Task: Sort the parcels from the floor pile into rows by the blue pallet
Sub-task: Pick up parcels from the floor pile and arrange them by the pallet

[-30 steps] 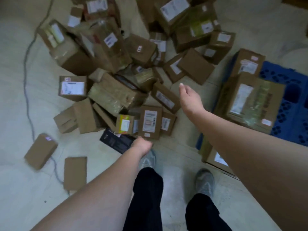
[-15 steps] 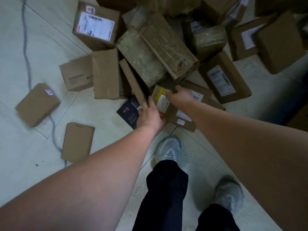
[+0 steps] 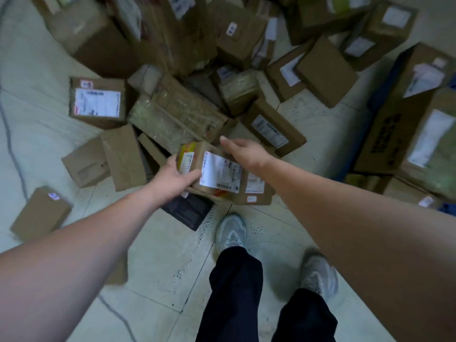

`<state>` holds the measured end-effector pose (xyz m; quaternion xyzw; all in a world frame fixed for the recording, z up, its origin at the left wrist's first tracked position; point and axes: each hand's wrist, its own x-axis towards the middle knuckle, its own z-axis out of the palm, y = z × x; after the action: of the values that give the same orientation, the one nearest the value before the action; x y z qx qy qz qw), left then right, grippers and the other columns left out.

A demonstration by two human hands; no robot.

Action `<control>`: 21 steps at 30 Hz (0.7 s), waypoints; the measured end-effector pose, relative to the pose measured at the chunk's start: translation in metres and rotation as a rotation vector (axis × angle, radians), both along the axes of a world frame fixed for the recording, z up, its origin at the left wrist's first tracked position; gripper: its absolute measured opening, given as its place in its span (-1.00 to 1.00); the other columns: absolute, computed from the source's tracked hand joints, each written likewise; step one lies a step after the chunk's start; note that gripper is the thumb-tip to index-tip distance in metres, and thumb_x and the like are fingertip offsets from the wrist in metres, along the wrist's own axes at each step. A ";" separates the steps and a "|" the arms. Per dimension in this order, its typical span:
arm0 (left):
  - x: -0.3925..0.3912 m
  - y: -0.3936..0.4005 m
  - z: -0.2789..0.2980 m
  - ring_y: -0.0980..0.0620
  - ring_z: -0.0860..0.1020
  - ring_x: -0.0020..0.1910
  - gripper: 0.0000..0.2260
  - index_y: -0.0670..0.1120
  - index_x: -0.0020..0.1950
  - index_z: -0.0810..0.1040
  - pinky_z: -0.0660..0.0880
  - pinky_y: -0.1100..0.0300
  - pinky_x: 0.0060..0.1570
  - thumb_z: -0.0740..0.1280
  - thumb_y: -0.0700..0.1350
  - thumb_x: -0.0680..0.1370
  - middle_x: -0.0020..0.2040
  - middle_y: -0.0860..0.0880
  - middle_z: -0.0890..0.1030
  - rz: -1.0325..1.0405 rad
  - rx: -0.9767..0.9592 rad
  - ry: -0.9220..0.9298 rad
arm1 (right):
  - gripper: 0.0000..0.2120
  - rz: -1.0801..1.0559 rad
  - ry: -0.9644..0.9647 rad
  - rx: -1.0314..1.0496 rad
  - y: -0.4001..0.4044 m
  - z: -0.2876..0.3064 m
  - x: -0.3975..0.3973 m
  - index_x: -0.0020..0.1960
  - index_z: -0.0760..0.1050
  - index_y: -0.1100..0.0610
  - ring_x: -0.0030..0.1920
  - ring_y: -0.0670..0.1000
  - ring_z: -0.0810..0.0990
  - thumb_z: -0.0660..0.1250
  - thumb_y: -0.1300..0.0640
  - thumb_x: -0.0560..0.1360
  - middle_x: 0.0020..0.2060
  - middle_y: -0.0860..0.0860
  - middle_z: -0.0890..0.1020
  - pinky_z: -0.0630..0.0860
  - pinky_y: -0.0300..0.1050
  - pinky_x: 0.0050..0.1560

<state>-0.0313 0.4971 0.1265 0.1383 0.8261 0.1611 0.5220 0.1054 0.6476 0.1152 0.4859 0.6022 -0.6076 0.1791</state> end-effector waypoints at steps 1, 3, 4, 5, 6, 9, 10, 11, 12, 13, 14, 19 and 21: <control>-0.004 0.011 0.017 0.03 0.59 -0.09 -0.55 0.16 0.27 0.44 0.56 0.22 -0.19 0.40 0.13 0.40 0.15 -0.02 0.61 0.031 0.036 -0.082 | -0.50 0.041 0.023 -0.008 0.010 0.015 0.010 0.34 0.51 0.01 0.17 -0.01 0.54 0.22 -0.28 0.55 0.15 -0.05 0.59 0.44 -0.12 0.13; -0.005 0.038 0.049 -0.04 0.59 -0.12 -0.74 0.11 0.07 0.58 0.54 0.14 -0.12 0.30 0.13 0.43 0.02 -0.06 0.65 0.095 0.054 -0.206 | -0.49 0.111 0.041 -0.023 0.029 0.040 0.033 0.32 0.50 -0.01 0.12 -0.04 0.57 0.31 -0.28 0.50 0.10 -0.12 0.59 0.46 -0.18 0.05; -0.002 0.053 0.065 -0.07 0.58 -0.08 -0.75 0.03 0.05 0.59 0.54 0.11 -0.08 0.29 0.11 0.46 -0.01 -0.09 0.65 0.112 0.063 -0.249 | -0.49 0.115 0.044 -0.037 0.040 0.052 0.044 0.29 0.51 -0.02 0.08 -0.04 0.59 0.34 -0.30 0.47 0.07 -0.12 0.61 0.49 -0.18 0.03; 0.002 0.069 0.081 -0.08 0.57 -0.04 -0.70 -0.03 0.05 0.58 0.54 0.09 -0.04 0.30 0.12 0.44 -0.01 -0.11 0.64 0.115 0.073 -0.272 | -0.46 0.093 0.049 -0.064 0.051 0.064 0.055 0.29 0.50 -0.02 0.06 -0.04 0.62 0.36 -0.32 0.44 0.07 -0.10 0.63 0.52 -0.15 0.08; 0.008 0.086 0.095 -0.09 0.56 -0.02 -0.60 -0.06 0.06 0.57 0.53 0.09 -0.01 0.33 0.16 0.35 -0.01 -0.13 0.64 0.102 0.083 -0.286 | -0.43 0.044 0.058 -0.098 0.063 0.075 0.068 0.29 0.50 -0.01 0.06 -0.04 0.63 0.38 -0.32 0.42 0.09 -0.08 0.64 0.52 -0.11 0.16; 0.043 0.133 0.126 -0.03 0.55 -0.10 -0.51 -0.05 0.05 0.55 0.50 0.16 -0.09 0.32 0.21 0.24 -0.09 -0.09 0.63 0.026 0.111 -0.298 | -0.54 -0.055 0.107 -0.245 0.093 0.105 0.119 0.20 0.53 0.02 0.00 -0.06 0.67 0.32 -0.29 0.48 0.03 -0.05 0.69 0.52 -0.11 0.21; 0.060 0.145 0.129 0.00 0.55 -0.16 -0.62 -0.05 0.02 0.54 0.48 0.17 -0.13 0.29 0.18 0.37 -0.14 -0.06 0.62 0.016 0.124 -0.298 | -0.54 -0.086 0.110 -0.290 0.101 0.110 0.141 0.18 0.55 0.04 -0.03 -0.05 0.68 0.29 -0.30 0.50 0.01 -0.04 0.70 0.54 -0.12 0.15; 0.080 0.156 0.129 0.03 0.57 -0.24 -0.72 -0.06 0.00 0.53 0.48 0.17 -0.17 0.23 0.13 0.51 -0.19 -0.05 0.62 0.008 0.132 -0.303 | -0.52 -0.128 0.098 -0.325 0.106 0.117 0.166 0.18 0.56 0.05 -0.05 -0.04 0.69 0.28 -0.30 0.50 0.00 -0.02 0.71 0.57 -0.14 0.08; 0.103 0.166 0.126 0.07 0.59 -0.30 -0.76 -0.05 0.00 0.53 0.48 0.16 -0.19 0.17 0.07 0.59 -0.19 -0.04 0.62 -0.009 0.135 -0.301 | -0.50 -0.184 0.090 -0.356 0.111 0.122 0.193 0.19 0.57 0.08 -0.05 -0.03 0.69 0.29 -0.30 0.50 0.01 0.00 0.71 0.59 -0.14 0.04; 0.130 0.175 0.127 0.09 0.62 -0.30 -0.76 -0.04 0.01 0.53 0.50 0.15 -0.19 0.13 0.04 0.63 -0.15 -0.05 0.63 -0.021 0.137 -0.311 | -0.49 -0.242 0.081 -0.376 0.112 0.128 0.222 0.20 0.57 0.09 -0.04 -0.01 0.69 0.30 -0.29 0.49 0.01 0.01 0.72 0.60 -0.12 0.04; 0.160 0.182 0.128 0.08 0.64 -0.23 -0.76 -0.03 0.03 0.53 0.52 0.13 -0.16 0.13 0.04 0.64 -0.08 -0.06 0.63 -0.032 0.151 -0.328 | -0.49 -0.296 0.080 -0.380 0.112 0.133 0.252 0.19 0.57 0.10 -0.03 0.01 0.69 0.32 -0.29 0.48 0.01 0.02 0.72 0.61 -0.09 0.06; 0.293 0.206 0.119 -0.16 0.53 0.15 -0.49 -0.02 0.44 0.35 0.50 -0.04 0.16 0.09 0.26 0.62 0.19 -0.10 0.50 -0.051 0.132 -0.314 | -0.50 -0.645 0.085 -0.272 0.093 0.153 0.411 0.20 0.58 0.06 0.06 0.08 0.69 0.34 -0.29 0.45 0.03 0.02 0.72 0.58 0.07 0.17; 0.325 0.206 0.105 -0.16 0.56 0.12 -0.31 -0.05 0.43 0.36 0.52 -0.09 0.18 0.10 0.41 0.50 0.20 -0.08 0.53 -0.156 0.015 -0.243 | -0.42 -0.799 0.067 -0.214 0.082 0.158 0.474 0.21 0.58 0.05 0.04 0.07 0.70 0.35 -0.33 0.37 0.01 0.01 0.72 0.58 0.10 0.18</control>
<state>0.2933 0.7029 0.2318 0.1856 0.7423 0.1420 0.6280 0.5789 0.7297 0.2732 0.6399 0.3050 -0.7041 -0.0413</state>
